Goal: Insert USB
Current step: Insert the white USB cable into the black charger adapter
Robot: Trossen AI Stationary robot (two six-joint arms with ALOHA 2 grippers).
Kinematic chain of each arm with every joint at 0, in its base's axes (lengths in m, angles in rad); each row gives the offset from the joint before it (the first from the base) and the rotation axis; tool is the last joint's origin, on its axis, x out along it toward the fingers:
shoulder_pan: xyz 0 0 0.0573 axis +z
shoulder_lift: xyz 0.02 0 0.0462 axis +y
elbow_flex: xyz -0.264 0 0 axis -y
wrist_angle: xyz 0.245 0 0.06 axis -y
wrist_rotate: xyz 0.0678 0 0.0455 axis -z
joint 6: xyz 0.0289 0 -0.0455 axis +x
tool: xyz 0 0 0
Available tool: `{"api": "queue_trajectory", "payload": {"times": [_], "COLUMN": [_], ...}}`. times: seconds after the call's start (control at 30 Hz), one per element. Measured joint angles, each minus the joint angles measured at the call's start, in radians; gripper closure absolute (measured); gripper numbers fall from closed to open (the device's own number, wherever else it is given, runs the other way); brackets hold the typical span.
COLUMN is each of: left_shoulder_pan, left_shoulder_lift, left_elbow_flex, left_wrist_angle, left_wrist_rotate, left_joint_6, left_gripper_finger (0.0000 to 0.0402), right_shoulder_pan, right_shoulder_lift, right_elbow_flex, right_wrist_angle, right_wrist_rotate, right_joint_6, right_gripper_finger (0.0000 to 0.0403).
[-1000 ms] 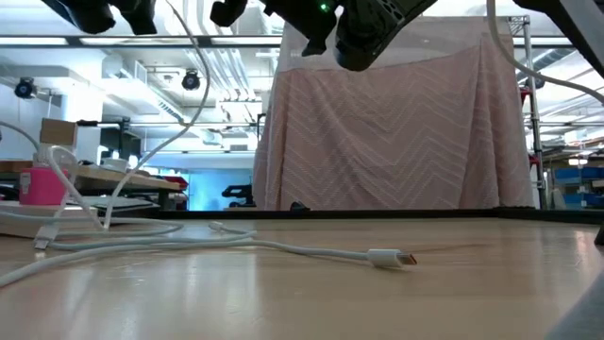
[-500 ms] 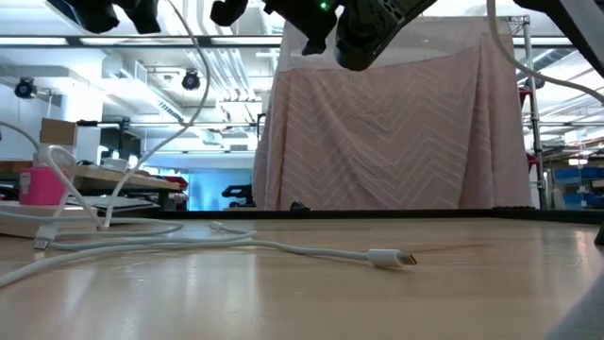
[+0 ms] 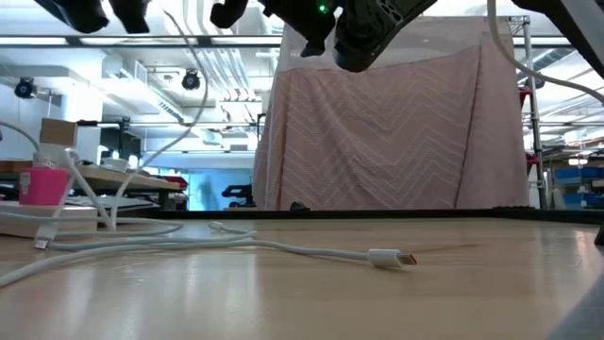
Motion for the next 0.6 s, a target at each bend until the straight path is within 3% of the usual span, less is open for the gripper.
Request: {"api": "queue_trajectory", "payload": {"times": [0.2,0.3,0.37,0.47,0.6], "left_shoulder_pan": [0.005,0.008,0.008,0.006,0.006], "left_shoulder_lift": [-0.142,-0.207,-0.248,-0.307,-0.365], "left_elbow_flex": [-0.082,-0.143,-0.188,-0.255,-0.297], "left_wrist_angle": [-0.002,-0.043,-0.084,-0.099,-0.098], "left_wrist_rotate": [-0.006,-0.061,-0.143,-0.345,-0.582], "left_joint_6": [-0.067,-0.048,-0.024,-0.015,-0.034], "left_gripper_finger": [0.0276,0.0274,0.0274,0.0275,0.0281], "right_shoulder_pan": [0.005,0.003,0.002,-0.002,-0.023], "right_shoulder_lift": [-0.001,-0.008,-0.016,-0.040,-0.088], "right_elbow_flex": [-0.003,-0.003,-0.003,-0.015,-0.033], "right_wrist_angle": [0.026,0.056,0.064,0.050,-0.006], "right_wrist_rotate": [-0.064,-0.070,-0.085,-0.123,-0.177], "right_joint_6": [0.024,0.042,0.049,0.026,-0.094], "right_gripper_finger": [0.0273,0.0273,0.0273,0.0273,0.0273]}}
